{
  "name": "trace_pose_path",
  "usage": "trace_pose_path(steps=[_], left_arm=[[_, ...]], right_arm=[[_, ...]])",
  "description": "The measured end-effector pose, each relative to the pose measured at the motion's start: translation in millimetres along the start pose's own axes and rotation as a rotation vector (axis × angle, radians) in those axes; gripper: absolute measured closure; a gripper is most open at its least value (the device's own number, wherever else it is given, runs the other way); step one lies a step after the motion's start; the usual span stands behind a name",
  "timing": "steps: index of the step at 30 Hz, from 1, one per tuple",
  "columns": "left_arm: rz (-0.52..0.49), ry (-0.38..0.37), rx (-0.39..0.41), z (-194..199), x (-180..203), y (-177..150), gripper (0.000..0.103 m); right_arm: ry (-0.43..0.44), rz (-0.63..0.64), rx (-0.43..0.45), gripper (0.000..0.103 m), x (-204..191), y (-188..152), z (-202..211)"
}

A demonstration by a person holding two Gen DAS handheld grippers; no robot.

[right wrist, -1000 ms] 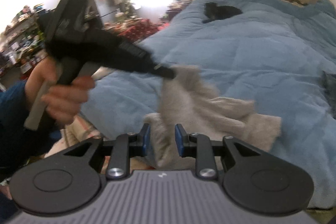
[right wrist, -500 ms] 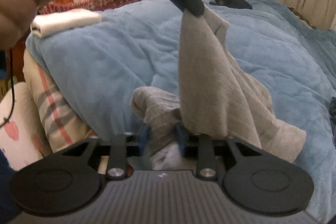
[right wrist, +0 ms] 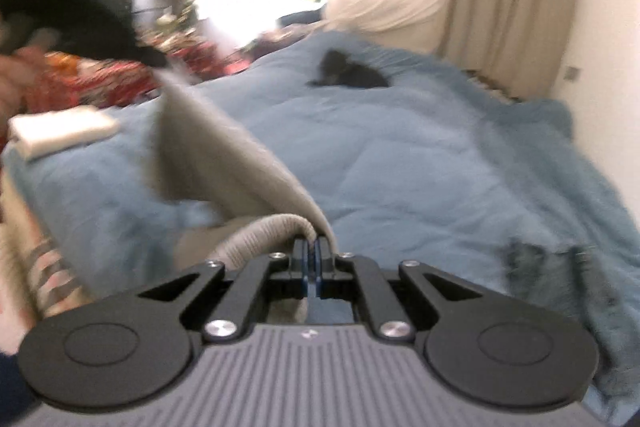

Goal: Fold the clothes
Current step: 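Lift the sweater with both grippers and lay it flat on the duvet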

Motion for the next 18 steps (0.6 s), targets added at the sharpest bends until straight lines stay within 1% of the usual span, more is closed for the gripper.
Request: trace_pose_path(steps=[2,3,6,7,9,10,11,12,14,16,18], left_arm=[[-0.017,-0.003,-0.004,4.8,1.7,-5.4,0.101],[-0.03,0.004,-0.012,4.7,2.2,-10.5,0.101],[-0.054,0.049,-0.042,0.0,-3.0,-27.6,0.101],[-0.045,0.057,-0.057,-3.3,-7.6,-33.0,0.101],[-0.013,0.063,-0.089,-9.6,-19.5,-40.9,0.101],[0.002,0.062,-0.1,-11.6,-25.1,-42.6,0.101],[0.015,0.066,-0.107,-12.9,-30.4,-43.6,0.101],[0.021,0.077,-0.107,-13.6,-34.2,-43.6,0.101],[0.027,0.095,-0.101,-15.5,-39.6,-41.4,0.101],[0.042,0.084,-0.104,-15.3,-41.9,-41.5,0.101],[0.043,0.082,-0.102,-14.5,-41.2,-41.4,0.101]], right_arm=[[-0.012,0.005,0.008,0.1,7.6,0.0,-3.4],[-0.002,-0.004,0.0,0.1,10.9,-0.7,-7.0],[0.087,-0.074,-0.038,0.098,15.6,-11.1,-17.1],[0.115,-0.099,-0.052,0.095,18.1,-15.6,-19.6],[0.158,-0.14,-0.075,0.093,25.0,-25.0,-22.5],[0.171,-0.159,-0.086,0.088,29.7,-30.3,-22.0],[0.184,-0.179,-0.098,0.079,34.4,-35.6,-21.4],[0.176,-0.196,-0.102,0.059,40.2,-40.6,-19.9],[0.16,-0.225,-0.116,0.058,54.1,-50.0,-18.6],[0.15,-0.269,-0.132,0.057,67.9,-59.5,-16.8],[0.181,-0.291,-0.131,0.057,72.6,-69.2,-14.4]])
Point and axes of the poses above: each gripper's, at about its wrist camera, not at the fingertips, and z roughly against the way its jaws point, x to its right, y to its top, the point moved 1 cm from there along -z, roughly the way its jaws point, and after that the axes turned 1 degree about z, right-handed, at the moved point
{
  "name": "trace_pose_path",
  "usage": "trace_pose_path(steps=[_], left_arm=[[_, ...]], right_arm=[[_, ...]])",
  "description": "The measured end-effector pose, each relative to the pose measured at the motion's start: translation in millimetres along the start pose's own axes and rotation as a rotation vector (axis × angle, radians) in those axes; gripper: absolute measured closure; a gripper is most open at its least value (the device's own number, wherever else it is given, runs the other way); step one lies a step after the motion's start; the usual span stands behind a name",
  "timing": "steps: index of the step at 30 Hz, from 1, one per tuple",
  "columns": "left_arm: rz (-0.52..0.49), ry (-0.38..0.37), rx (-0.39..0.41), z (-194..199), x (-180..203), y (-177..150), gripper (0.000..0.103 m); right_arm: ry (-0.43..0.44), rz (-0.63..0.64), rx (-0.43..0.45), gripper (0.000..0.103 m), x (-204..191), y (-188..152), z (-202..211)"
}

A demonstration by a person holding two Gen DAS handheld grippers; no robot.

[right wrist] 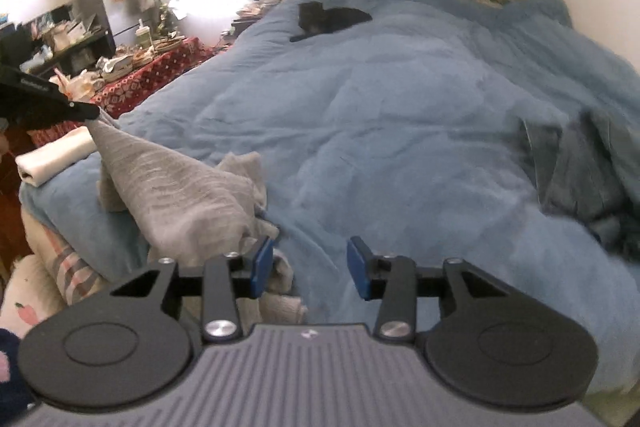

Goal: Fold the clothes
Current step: 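Lift the sweater with both grippers and lay it flat on the duvet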

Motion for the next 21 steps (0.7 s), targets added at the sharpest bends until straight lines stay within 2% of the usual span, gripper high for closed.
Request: trace_pose_path(steps=[3,6,8,11,12,13,14,18,21], left_arm=[[-0.004,-0.006,-0.002,0.8,0.7,-0.9,0.101],[-0.011,-0.009,-0.005,2.5,-0.1,-2.0,0.101],[-0.012,-0.008,-0.005,4.1,-0.7,-2.0,0.101],[-0.007,-0.008,-0.007,5.1,-1.7,-1.3,0.101],[-0.006,-0.007,-0.008,5.0,-1.8,-1.2,0.101],[-0.007,-0.005,-0.007,5.0,-1.3,-1.2,0.101],[-0.009,-0.003,-0.006,5.1,-0.7,-1.1,0.101],[-0.013,0.012,0.008,5.7,0.5,6.1,0.101],[0.011,-0.004,0.011,2.2,0.0,26.7,0.101]], right_arm=[[0.064,0.03,-0.01,0.057,-12.1,-15.1,5.2],[0.103,0.092,-0.065,0.059,-36.7,-34.5,-3.6],[0.095,0.13,-0.102,0.059,-55.5,-49.3,-13.2],[0.082,0.125,-0.136,0.059,-61.8,-62.1,-29.6],[0.07,0.13,-0.146,0.063,-62.4,-65.3,-37.3],[0.059,0.136,-0.152,0.089,-62.2,-68.1,-45.5],[0.053,0.13,-0.169,0.101,-60.7,-68.7,-52.2],[0.014,0.118,-0.12,0.1,-53.1,-51.7,-49.8],[-0.041,0.147,-0.035,0.1,-41.6,-8.6,-39.0]])
Point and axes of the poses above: each gripper's, at about its wrist camera, not at the fingertips, and z roughly against the way its jaws point, x to its right, y to its top, the point moved 1 cm from there along -z, roughly the way its jaws point, and after that the axes turned 1 degree about z, right-handed, at the moved point
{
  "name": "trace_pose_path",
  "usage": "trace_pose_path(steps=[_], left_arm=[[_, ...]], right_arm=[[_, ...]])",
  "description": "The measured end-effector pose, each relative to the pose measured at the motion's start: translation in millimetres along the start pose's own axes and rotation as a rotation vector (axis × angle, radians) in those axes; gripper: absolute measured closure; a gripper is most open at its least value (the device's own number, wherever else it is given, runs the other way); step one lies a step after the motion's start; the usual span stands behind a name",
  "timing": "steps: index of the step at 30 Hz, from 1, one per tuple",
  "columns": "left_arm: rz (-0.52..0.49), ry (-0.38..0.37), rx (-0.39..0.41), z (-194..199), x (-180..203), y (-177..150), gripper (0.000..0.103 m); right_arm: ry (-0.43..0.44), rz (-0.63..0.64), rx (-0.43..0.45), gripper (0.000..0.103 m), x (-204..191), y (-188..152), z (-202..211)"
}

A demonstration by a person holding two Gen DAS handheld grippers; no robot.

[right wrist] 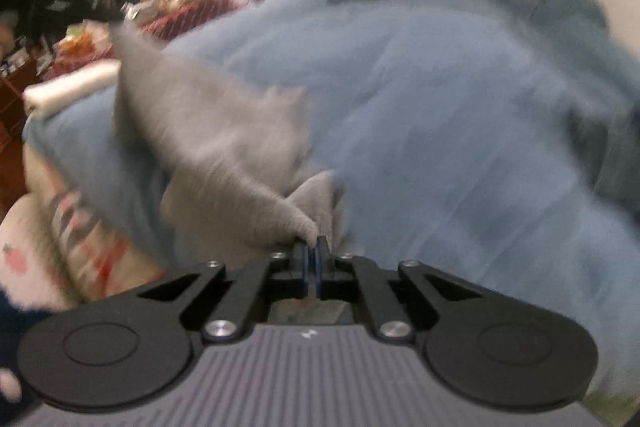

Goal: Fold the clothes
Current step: 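Lift the sweater with both grippers and lay it flat on the duvet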

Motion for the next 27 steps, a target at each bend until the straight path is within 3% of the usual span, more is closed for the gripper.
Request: trace_pose_path(steps=[10,15,18,20,24,27], left_arm=[[-0.01,0.02,0.131,-14.3,49.2,139.4,0.101],[0.001,-0.014,0.212,-5.4,72.0,199.6,0.101],[-0.017,-0.031,0.231,1.6,72.9,198.7,0.101],[-0.041,-0.024,0.22,-0.9,68.7,183.2,0.101],[-0.059,0.031,0.126,-23.4,39.9,123.7,0.101],[-0.009,0.063,0.02,-44.1,4.2,68.9,0.101]], right_arm=[[-0.176,0.027,0.254,0.101,76.4,197.0,27.4],[-0.247,0.096,0.34,0.101,90.3,262.8,36.4],[-0.239,0.097,0.359,0.101,94.5,271.3,38.4],[-0.223,0.091,0.34,0.101,93.7,259.4,29.0],[-0.186,0.073,0.229,0.101,83.3,202.1,-14.6],[-0.157,0.046,0.135,0.101,67.2,143.8,-49.1]])
Point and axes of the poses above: each gripper's, at about its wrist camera, not at the fingertips, and z roughly against the way its jaws point, x to its right, y to its top, the point moved 1 cm from there along -z, roughly the way its jaws point, and after that the axes turned 1 degree about z, right-handed, at the moved point
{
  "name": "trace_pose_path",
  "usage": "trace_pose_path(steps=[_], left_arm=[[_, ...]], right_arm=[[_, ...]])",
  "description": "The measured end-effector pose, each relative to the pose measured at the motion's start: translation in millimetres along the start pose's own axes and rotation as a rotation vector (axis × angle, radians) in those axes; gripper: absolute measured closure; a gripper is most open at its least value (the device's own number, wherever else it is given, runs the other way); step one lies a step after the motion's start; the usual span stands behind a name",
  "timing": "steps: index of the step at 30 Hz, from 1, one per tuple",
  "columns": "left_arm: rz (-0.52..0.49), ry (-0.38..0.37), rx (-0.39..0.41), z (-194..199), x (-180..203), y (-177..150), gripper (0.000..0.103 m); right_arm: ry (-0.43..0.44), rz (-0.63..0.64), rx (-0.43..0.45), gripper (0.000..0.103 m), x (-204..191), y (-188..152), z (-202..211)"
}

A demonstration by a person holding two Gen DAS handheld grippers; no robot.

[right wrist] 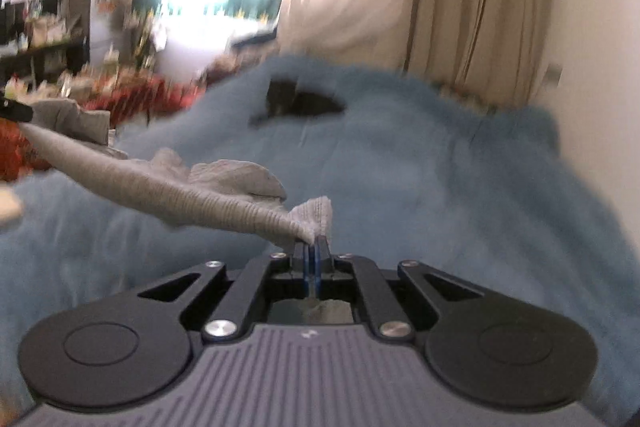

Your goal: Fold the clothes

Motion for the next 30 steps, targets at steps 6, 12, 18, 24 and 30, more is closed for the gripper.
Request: trace_pose_path(steps=[6,12,18,24,30], left_arm=[[0.106,0.075,-0.188,-15.9,-60.3,-96.8,0.101],[0.065,0.114,-0.157,24.4,-71.8,-140.5,0.103],[0.056,0.083,-0.117,52.1,-78.6,-160.5,0.103],[0.013,0.057,-0.108,35.7,-67.7,-151.2,0.093],[-0.092,0.08,-0.092,-2.2,-40.1,-139.8,0.065]], right_arm=[[0.035,-0.05,-0.106,0.101,-40.9,-100.7,4.1],[0.022,-0.049,-0.069,0.101,-68.4,-141.2,46.6],[0.029,-0.049,-0.094,0.101,-81.9,-185.8,89.9],[0.041,-0.117,-0.11,0.097,-78.2,-199.9,86.6],[0.051,-0.222,-0.101,0.089,-57.4,-205.8,83.8]])
Point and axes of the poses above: each gripper's, at about its wrist camera, not at the fingertips, and z roughly against the way its jaws point, x to its right, y to its top, the point moved 1 cm from there along -z, roughly the way its jaws point, and after that the axes turned 1 degree about z, right-handed, at the moved point
